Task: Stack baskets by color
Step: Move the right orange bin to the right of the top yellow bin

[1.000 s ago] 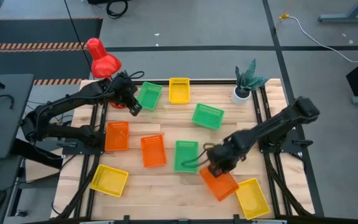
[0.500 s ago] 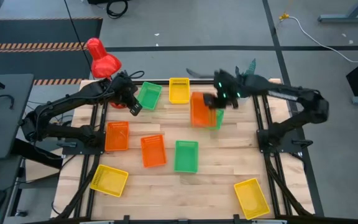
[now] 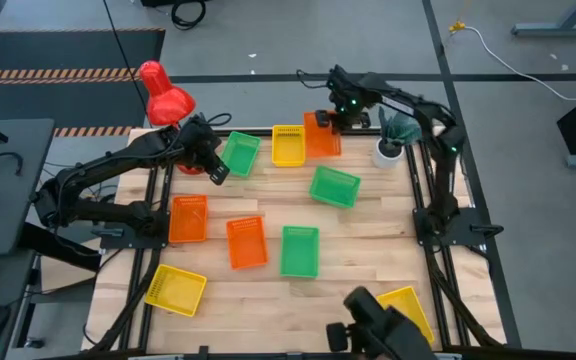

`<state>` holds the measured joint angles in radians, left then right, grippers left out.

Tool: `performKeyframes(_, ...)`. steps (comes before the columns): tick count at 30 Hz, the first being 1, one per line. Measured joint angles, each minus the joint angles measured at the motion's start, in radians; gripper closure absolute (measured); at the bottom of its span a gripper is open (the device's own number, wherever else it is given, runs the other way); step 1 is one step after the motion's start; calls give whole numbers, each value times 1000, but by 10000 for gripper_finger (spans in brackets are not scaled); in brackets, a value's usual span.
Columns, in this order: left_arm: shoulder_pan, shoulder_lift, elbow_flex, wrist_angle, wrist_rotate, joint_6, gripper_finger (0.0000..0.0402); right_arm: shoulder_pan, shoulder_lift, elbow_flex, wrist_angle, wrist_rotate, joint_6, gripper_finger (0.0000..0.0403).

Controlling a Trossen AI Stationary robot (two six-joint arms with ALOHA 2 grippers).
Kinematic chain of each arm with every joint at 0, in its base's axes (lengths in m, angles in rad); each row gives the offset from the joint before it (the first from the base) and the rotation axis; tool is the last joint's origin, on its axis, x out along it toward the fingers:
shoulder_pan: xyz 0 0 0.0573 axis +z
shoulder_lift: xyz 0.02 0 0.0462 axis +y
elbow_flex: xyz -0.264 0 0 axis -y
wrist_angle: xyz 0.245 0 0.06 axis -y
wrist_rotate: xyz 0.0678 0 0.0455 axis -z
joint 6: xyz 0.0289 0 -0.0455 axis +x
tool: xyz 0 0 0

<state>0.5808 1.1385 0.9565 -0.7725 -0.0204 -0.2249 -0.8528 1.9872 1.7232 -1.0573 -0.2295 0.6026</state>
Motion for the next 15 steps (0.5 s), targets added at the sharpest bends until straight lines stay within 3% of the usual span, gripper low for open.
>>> performKeyframes(5,0,0,0,0,0,-20,385,-26,123,94,-88,0,-84,402)
performKeyframes(15,0,0,0,8,-1,-79,389,-21,219,103,-70,-8,-38,388)
